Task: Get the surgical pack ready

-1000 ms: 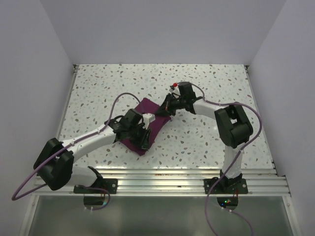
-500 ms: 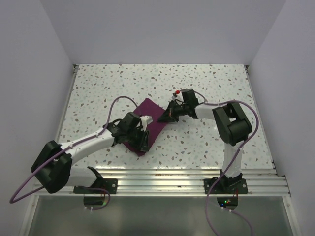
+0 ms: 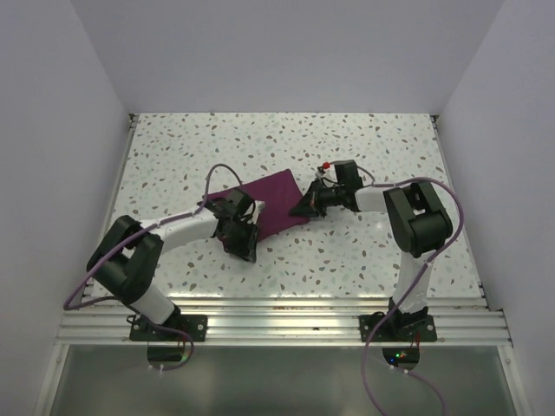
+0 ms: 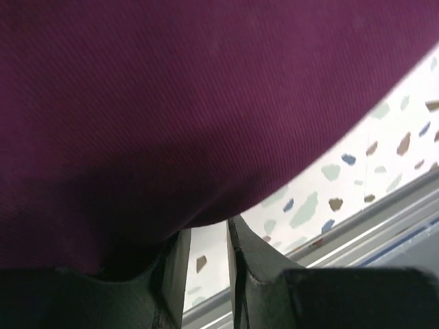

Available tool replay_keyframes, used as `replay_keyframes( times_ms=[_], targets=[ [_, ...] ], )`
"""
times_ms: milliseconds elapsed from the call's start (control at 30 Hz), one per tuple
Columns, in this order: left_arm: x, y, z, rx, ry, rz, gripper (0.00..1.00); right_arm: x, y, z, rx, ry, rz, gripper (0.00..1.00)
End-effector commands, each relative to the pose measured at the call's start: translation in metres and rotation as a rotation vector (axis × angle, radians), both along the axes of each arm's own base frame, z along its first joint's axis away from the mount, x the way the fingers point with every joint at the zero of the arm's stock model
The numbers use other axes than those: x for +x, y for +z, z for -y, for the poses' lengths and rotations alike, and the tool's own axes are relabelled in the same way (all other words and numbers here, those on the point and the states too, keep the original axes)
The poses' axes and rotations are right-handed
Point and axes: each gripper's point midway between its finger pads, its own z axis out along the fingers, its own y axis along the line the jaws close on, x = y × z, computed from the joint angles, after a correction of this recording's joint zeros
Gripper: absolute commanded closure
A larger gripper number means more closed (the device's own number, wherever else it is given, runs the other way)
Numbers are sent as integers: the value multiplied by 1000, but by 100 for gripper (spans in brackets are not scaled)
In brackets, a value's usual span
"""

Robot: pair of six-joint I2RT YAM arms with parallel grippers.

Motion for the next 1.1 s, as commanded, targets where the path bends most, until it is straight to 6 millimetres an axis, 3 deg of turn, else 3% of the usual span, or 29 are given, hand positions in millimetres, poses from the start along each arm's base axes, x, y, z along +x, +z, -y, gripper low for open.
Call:
replay_keyframes(
  times_ms=[0,200,300,367,433,667,700,833,967,1067],
  targets=[
    [45,0,-7,51,19,83,69,7,-33,24,-111,-64,-14,100],
    [86,-10,-17,83,10,126,70,24,-34,29,-143,-59,-2,99],
    [95,-13,-23,70,15,107,71,35,-34,33,-205,-34,26,99],
    [96,-4,-20,43,7,121,71,47,-21,33,-239,-18,74,99],
    [93,12,-13,-14,-13,141,69,46,-17,38,-285,8,82,99],
    [63,51,-15,-108,-44,179,66,49,38,41,-308,33,176,97],
    [63,65,-14,-135,-42,215,65,48,52,40,-286,36,202,97],
    [74,103,-2,-220,-30,303,63,37,75,18,-182,84,225,97],
    [99,115,6,-245,19,339,63,35,71,3,-135,102,219,97],
    [115,95,1,-245,67,272,64,31,59,2,-113,90,179,97]
  ],
)
